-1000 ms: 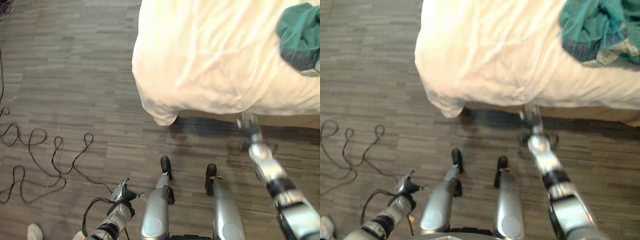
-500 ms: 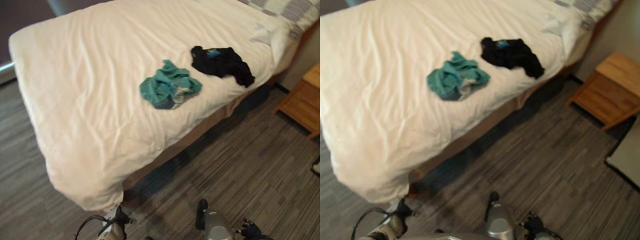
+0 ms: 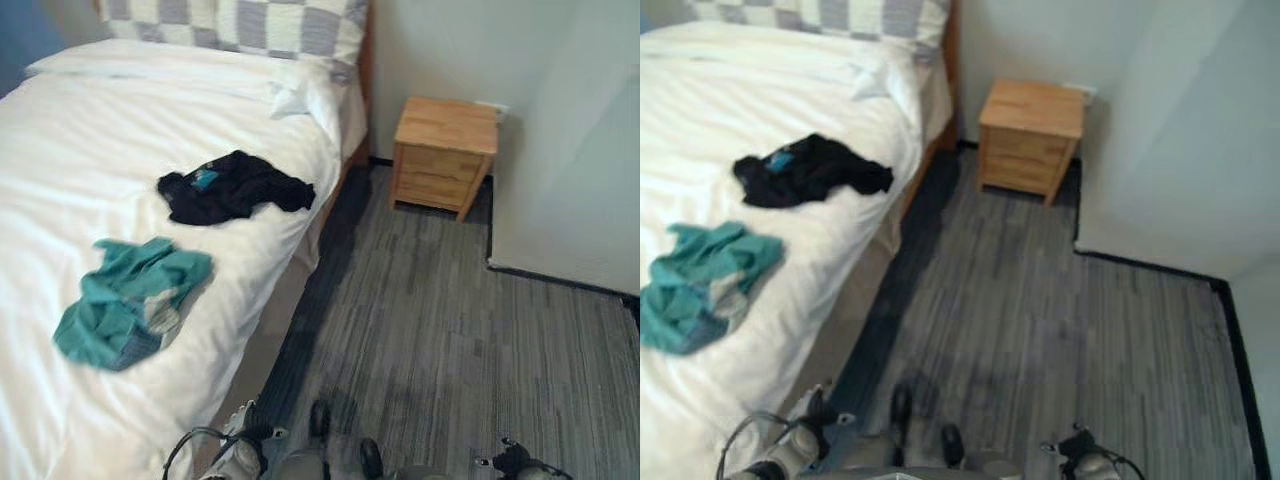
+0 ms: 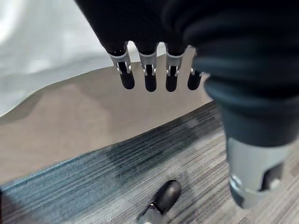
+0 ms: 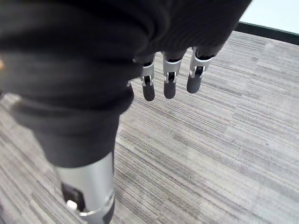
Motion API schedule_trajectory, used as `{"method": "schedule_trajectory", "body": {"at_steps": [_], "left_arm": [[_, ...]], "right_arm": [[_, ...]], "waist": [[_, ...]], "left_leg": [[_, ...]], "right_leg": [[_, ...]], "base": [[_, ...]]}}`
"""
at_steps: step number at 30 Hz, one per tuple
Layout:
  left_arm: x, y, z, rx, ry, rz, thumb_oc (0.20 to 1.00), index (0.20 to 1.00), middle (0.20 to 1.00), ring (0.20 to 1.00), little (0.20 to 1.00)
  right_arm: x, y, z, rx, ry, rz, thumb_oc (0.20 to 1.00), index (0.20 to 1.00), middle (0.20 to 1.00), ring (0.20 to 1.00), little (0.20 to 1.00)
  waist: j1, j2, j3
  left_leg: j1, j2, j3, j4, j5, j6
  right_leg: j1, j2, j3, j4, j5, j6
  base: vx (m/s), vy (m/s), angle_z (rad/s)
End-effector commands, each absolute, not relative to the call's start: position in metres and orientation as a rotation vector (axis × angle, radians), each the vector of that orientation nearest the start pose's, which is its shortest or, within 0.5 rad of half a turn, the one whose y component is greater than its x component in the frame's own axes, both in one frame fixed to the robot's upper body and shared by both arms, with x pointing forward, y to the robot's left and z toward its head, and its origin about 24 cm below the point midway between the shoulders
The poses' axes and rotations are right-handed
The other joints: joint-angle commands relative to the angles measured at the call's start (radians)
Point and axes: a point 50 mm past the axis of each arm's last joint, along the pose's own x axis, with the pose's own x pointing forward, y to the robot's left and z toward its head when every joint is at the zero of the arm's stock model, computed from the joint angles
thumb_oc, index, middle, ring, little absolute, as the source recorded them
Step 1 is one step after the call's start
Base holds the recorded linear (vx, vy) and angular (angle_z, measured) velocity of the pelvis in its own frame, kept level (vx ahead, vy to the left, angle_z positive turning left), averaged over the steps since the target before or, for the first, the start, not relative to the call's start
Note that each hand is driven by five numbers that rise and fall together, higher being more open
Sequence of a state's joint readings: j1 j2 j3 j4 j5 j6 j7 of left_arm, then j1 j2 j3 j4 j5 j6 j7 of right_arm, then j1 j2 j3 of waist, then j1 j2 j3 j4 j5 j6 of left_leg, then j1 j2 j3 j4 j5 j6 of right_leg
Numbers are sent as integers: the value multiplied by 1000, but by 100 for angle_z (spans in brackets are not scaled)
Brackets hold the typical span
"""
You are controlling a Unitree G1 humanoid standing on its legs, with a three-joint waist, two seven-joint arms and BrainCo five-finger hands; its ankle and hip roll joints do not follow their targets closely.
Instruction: Tidy up the quilt and then pick up the clothes from the bed and put them into the laundry hamper.
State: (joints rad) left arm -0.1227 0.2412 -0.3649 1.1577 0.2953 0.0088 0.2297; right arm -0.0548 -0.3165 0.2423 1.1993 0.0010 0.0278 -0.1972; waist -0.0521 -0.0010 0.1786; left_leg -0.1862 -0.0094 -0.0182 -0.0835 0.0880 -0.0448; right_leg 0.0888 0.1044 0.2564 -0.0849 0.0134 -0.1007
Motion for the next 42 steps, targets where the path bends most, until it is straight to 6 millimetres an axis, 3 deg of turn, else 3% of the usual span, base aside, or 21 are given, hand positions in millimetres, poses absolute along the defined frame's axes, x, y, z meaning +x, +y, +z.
{"method": "schedule_trajectory", "body": {"at_steps": [1,3,7,8,13,16,17,19,21,23,24,25,26,27,29,33,36,39,40,41,42], "left_arm": [[145,225,-144,826,984,-113,1000,1000,1000,1000,1000],[153,226,-140,845,958,-108,1000,1000,1000,1000,1000],[159,224,-138,883,934,-138,1000,1000,1000,1000,1000],[158,223,-139,919,937,-179,1000,1000,1000,1000,1000],[156,222,-141,970,941,-223,1000,1000,1000,1000,1000],[146,223,-145,912,984,-192,1000,1000,1000,1000,1000],[151,227,-141,861,970,-127,1000,1000,1000,1000,1000],[161,224,-138,825,939,-79,1000,1000,1000,1000,1000],[161,222,-138,814,933,-73,1000,1000,1000,1000,1000],[156,216,-141,793,940,-73,1000,1000,1000,1000,1000],[156,216,-141,793,940,-73,1000,1000,1000,1000,1000],[151,215,-143,791,956,-75,1000,1000,1000,1000,1000],[145,216,-146,786,985,-66,1000,1000,1000,1000,1000],[145,216,-146,786,985,-66,1000,1000,1000,1000,1000],[136,219,-149,775,1026,-54,1000,1000,1000,1000,1000],[114,230,-155,757,1127,-23,1000,1000,1000,1000,1000],[118,242,-151,749,1118,30,1000,1000,1000,1000,1000],[124,247,-147,770,1092,31,1000,1000,1000,1000,1000],[125,249,-147,784,1088,24,1000,1000,1000,1000,1000],[126,251,-146,807,1081,11,1000,1000,1000,1000,1000],[126,251,-146,807,1081,11,1000,1000,1000,1000,1000]], "right_arm": [[115,-263,-145,-536,1132,-170,1000,1000,1000,1000,1000],[118,-262,-145,-495,1127,-202,1000,1000,1000,1000,1000],[116,-261,-146,-451,1132,-249,1000,1000,1000,1000,1000],[109,-264,-147,-435,1151,-272,1000,1000,1000,1000,1000],[84,-266,-153,-420,1232,-284,1000,1000,1000,1000,1000],[74,-273,-154,-466,1277,-245,1000,1000,1000,1000,1000],[87,-280,-149,-516,1241,-228,1000,1000,1000,1000,1000],[103,-282,-144,-547,1200,-221,1000,1000,1000,1000,1000],[107,-282,-143,-564,1187,-211,1000,1000,1000,1000,1000],[116,-280,-140,-591,1151,-186,1000,1000,1000,1000,1000],[116,-280,-140,-591,1151,-186,1000,1000,1000,1000,1000],[118,-280,-140,-603,1142,-181,1000,1000,1000,1000,1000],[117,-277,-141,-612,1142,-167,1000,1000,1000,1000,1000],[117,-277,-141,-612,1142,-167,1000,1000,1000,1000,1000],[113,-272,-144,-611,1160,-155,1000,1000,1000,1000,1000],[97,-256,-154,-580,1210,-113,1000,1000,1000,1000,1000],[102,-245,-155,-543,1184,-99,1000,1000,1000,1000,1000],[109,-238,-155,-552,1157,-68,1000,1000,1000,1000,1000],[112,-237,-154,-563,1147,-57,1000,1000,1000,1000,1000],[116,-238,-152,-563,1131,-60,1000,1000,1000,1000,1000],[116,-238,-152,-563,1131,-60,1000,1000,1000,1000,1000]], "waist": [[31,-23,35],[12,-13,65],[-33,24,81],[-53,23,85],[-91,34,81],[-87,42,69],[-40,4,125],[3,-28,148],[20,-32,146],[66,-29,115],[65,-32,113],[69,-25,101],[70,-18,84],[71,-18,84],[69,-31,69],[81,-52,34],[59,-57,60],[45,-38,88],[38,-38,96],[16,-52,98],[16,-52,96]], "left_leg": [[125,10,68,92,-121,34],[221,43,134,31,-136,40],[303,68,158,-4,-164,26],[341,61,158,-4,-202,14],[453,86,133,22,-302,-18],[403,121,138,343,-189,-49],[195,125,81,714,-55,-38],[65,123,90,824,-93,-13],[37,104,87,773,-115,-10],[-11,58,152,494,-152,-4],[-10,55,153,487,-147,-4],[-4,63,204,367,-146,-1],[-10,109,394,256,-98,-16],[-8,108,395,253,-97,-16],[11,167,548,232,-91,-22],[116,64,469,139,-142,54],[205,33,382,84,-166,87],[239,41,258,68,-149,78],[244,37,215,70,-155,72],[254,7,131,76,-176,67],[252,7,132,76,-174,67]], "right_leg": [[-20,-73,-92,251,-199,191],[-201,-137,-266,547,-64,307],[-322,-163,-367,478,-104,275],[-324,-163,-375,306,-84,260],[-378,-187,-313,96,-15,286],[-306,-154,-330,91,8,233],[-229,-160,-346,97,0,174],[-167,-184,-352,71,-20,159],[-144,-190,-347,57,-34,165],[-62,-214,-354,27,-72,192],[-64,-217,-354,27,-71,193],[-35,-217,-371,21,-91,202],[20,-211,-421,28,-141,208],[20,-212,-420,29,-141,208],[71,-213,-471,70,-188,215],[26,-253,-543,384,-150,290],[-100,-267,-453,633,-69,319],[-200,-198,-339,555,-122,256],[-203,-186,-300,475,-138,248],[-197,-162,-162,280,-128,243],[-198,-161,-162,277,-124,243]], "base": [[334,63,-138],[350,42,-173],[421,15,-59],[558,-131,8],[559,-183,29],[481,-264,28],[244,-314,9],[276,-249,-12],[342,-54,-25],[562,94,-21],[444,131,-5],[394,95,-1],[396,96,-10],[439,68,-20],[435,88,9],[457,191,77],[323,72,155],[264,-98,204],[380,-239,182],[277,-194,204],[362,-202,223]]}}
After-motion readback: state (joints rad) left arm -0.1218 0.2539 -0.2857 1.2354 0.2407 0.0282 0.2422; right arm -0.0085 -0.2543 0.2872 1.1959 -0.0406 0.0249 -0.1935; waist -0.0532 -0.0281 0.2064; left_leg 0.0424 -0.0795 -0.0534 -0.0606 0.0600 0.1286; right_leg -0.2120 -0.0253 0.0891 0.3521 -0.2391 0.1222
